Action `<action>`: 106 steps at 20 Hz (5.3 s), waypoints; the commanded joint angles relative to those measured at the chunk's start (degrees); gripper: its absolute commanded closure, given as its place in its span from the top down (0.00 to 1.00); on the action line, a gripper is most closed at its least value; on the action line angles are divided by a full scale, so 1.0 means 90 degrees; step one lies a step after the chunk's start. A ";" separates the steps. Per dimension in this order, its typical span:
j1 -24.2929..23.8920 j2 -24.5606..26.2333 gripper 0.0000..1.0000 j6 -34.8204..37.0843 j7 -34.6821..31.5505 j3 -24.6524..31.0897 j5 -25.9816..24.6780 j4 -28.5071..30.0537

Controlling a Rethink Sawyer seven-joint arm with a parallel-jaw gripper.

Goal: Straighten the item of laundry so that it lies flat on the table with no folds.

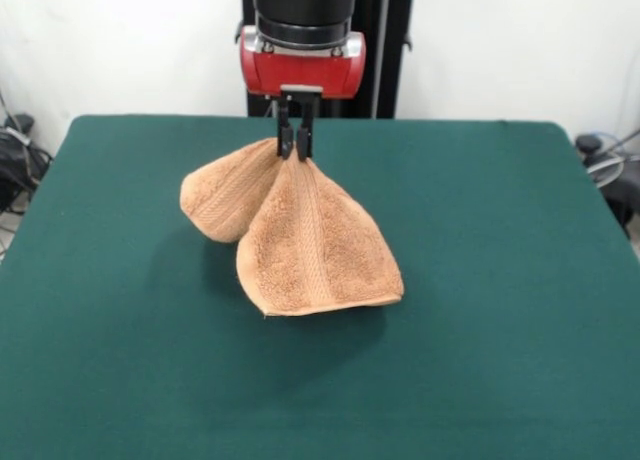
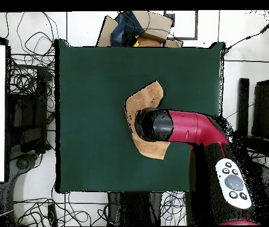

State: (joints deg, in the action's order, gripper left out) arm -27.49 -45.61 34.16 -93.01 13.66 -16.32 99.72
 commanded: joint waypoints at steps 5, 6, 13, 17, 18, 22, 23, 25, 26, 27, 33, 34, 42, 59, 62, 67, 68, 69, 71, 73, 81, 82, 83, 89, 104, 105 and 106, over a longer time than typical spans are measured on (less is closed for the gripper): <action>-0.0017 0.0167 0.00 -0.0271 -0.0374 0.0445 0.0134 0.0284; -0.0025 0.0181 0.00 -0.0281 -0.0358 0.0458 0.0131 0.0267; -0.0039 0.0189 0.00 -0.0327 -0.0280 0.0496 0.0080 0.0237; 0.0013 0.0156 0.00 -0.0300 -0.0301 0.0428 0.0023 0.0222; 0.0026 0.0151 0.00 -0.0246 -0.0302 0.0416 0.0030 0.0219; 0.0059 0.0150 0.00 -0.0190 -0.0328 0.0382 0.0028 0.0189; 0.0054 0.0159 0.00 -0.0176 -0.0318 0.0391 0.0036 0.0163; 0.0044 0.0176 0.00 -0.0133 -0.0294 0.0406 0.0050 0.0127; 0.0040 0.0176 0.00 -0.0143 -0.0288 0.0410 0.0047 0.0124; 0.0036 0.0177 0.00 -0.0153 -0.0282 0.0414 0.0044 0.0122; 0.0059 0.0153 0.00 -0.0134 -0.0315 0.0367 0.0030 0.0128; 0.0059 0.0159 0.00 -0.0139 -0.0319 0.0371 0.0033 0.0118; 0.0245 0.0098 0.00 -0.0177 -0.0714 0.0128 0.0068 0.0105; 0.0234 0.0322 0.00 0.0021 -0.0783 0.0018 0.0172 -0.0153; 0.0174 0.0351 0.00 -0.0038 -0.0694 0.0078 0.0176 -0.0091; 0.0101 0.0389 0.00 -0.0037 -0.0528 0.0169 0.0152 -0.0157; 0.0084 0.0395 0.00 -0.0036 -0.0508 0.0186 0.0158 -0.0160; 0.0067 0.0401 0.00 -0.0034 -0.0488 0.0204 0.0165 -0.0164; 0.0044 0.0412 0.00 -0.0031 -0.0464 0.0229 0.0177 -0.0165; 0.0040 0.0396 0.00 -0.0056 -0.0474 0.0222 0.0167 -0.0119; -0.0010 0.0422 0.00 -0.0053 -0.0409 0.0271 0.0164 -0.0155; -0.0012 0.0421 0.00 -0.0062 -0.0401 0.0270 0.0152 -0.0157; -0.0013 0.0421 0.00 -0.0071 -0.0393 0.0269 0.0141 -0.0159; 0.0001 0.0411 1.00 -0.0063 -0.0416 0.0248 0.0130 -0.0153; 0.0071 0.0450 1.00 0.0174 -0.0312 0.0270 0.0110 -0.0327; 0.0129 0.0464 1.00 0.0219 -0.0358 0.0197 0.0071 -0.0391; 0.0151 0.0508 1.00 0.0214 -0.0363 0.0175 0.0041 -0.0451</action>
State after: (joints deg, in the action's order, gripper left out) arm -26.93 -42.65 34.15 -93.01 13.46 -16.29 98.27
